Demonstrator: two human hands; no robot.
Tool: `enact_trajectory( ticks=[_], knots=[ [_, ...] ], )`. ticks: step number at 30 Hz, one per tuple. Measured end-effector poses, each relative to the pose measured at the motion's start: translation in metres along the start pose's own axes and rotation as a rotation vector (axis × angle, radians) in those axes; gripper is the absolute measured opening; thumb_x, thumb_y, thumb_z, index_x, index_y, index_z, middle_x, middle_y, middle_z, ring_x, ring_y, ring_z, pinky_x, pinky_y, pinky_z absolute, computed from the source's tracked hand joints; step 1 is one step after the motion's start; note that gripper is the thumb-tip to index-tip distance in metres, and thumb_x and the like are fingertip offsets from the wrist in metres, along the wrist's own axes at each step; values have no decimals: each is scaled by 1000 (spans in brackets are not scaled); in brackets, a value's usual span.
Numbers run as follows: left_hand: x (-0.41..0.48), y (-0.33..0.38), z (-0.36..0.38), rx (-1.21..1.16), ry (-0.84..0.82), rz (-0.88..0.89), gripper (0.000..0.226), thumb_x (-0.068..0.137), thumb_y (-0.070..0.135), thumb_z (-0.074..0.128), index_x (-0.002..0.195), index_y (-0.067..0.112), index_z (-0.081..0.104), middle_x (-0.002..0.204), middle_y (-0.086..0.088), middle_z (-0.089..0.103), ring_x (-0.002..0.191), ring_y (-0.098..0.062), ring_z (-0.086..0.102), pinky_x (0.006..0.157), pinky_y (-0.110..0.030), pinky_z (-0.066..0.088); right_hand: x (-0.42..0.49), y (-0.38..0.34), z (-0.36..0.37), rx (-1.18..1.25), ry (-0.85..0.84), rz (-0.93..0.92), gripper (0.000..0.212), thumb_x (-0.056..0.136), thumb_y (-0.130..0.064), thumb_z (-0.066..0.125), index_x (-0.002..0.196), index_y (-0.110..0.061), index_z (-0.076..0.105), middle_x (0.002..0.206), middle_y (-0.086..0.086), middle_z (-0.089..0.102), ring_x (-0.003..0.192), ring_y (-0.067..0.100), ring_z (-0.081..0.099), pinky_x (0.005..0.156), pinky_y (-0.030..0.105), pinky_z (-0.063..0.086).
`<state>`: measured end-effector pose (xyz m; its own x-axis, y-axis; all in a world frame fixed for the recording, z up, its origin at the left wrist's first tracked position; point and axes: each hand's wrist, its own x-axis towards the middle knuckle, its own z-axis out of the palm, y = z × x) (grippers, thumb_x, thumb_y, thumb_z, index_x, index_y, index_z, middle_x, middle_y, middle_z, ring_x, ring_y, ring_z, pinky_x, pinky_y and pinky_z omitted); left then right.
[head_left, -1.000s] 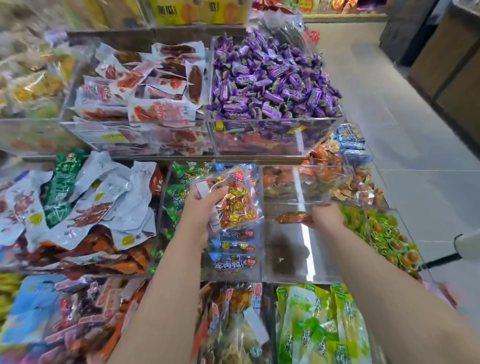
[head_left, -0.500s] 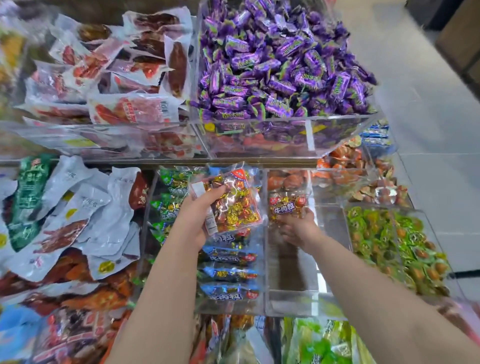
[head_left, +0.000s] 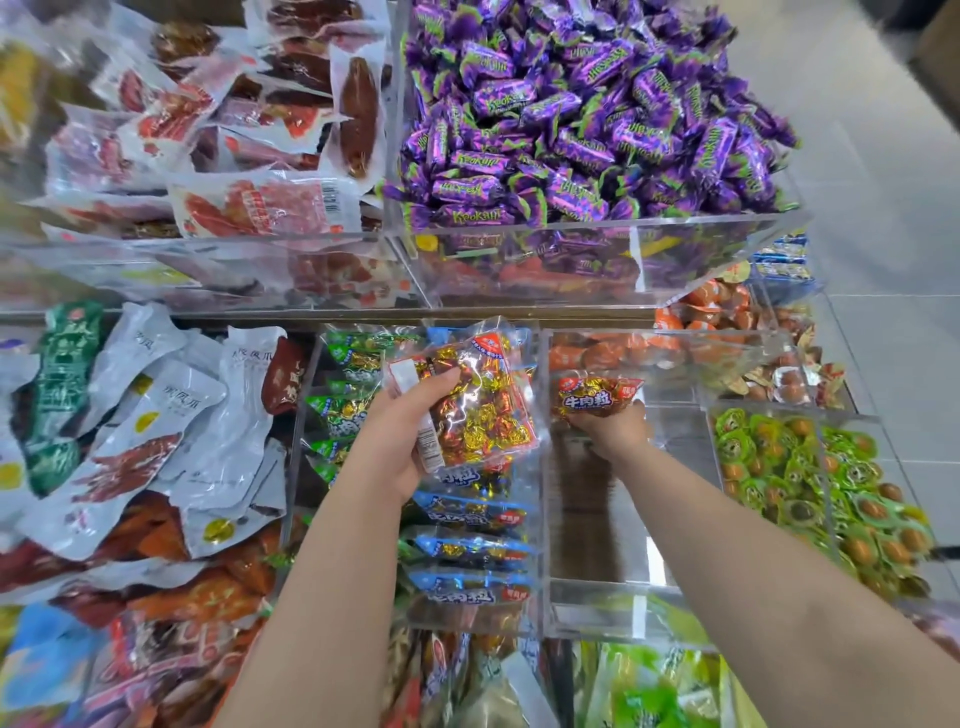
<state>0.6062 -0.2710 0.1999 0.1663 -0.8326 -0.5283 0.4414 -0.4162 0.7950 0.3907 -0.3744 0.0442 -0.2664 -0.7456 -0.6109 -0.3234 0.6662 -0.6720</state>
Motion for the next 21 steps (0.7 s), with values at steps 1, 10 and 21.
enact_trajectory(
  ticks=[1, 10, 21],
  knots=[
    [-1, 1, 1, 2, 5, -3, 53, 61, 30, 79, 109, 16, 63, 99, -10, 75, 88, -30, 72, 65, -42, 59, -6, 3, -3, 85, -4, 24, 100, 65, -26, 85, 143, -11, 25, 144, 16, 34, 128, 36, 40, 100, 52, 43],
    [-26, 5, 20, 68, -65, 51, 59, 52, 29, 87, 106, 18, 65, 95, -9, 75, 85, -29, 73, 67, -44, 59, -129, 4, -55, 471, -84, -345, 16, 87, -28, 65, 102, -28, 67, 103, 1, 65, 91, 14, 62, 82, 32, 52],
    [-71, -8, 12, 214, 12, 116, 22, 83, 49, 67, 91, 31, 56, 93, 24, 63, 83, 9, 57, 85, -28, 39, -220, -22, -75, 533, -559, -336, 21, 84, -7, 64, 85, -28, 65, 91, 1, 70, 92, 26, 67, 82, 49, 54]
  ],
)
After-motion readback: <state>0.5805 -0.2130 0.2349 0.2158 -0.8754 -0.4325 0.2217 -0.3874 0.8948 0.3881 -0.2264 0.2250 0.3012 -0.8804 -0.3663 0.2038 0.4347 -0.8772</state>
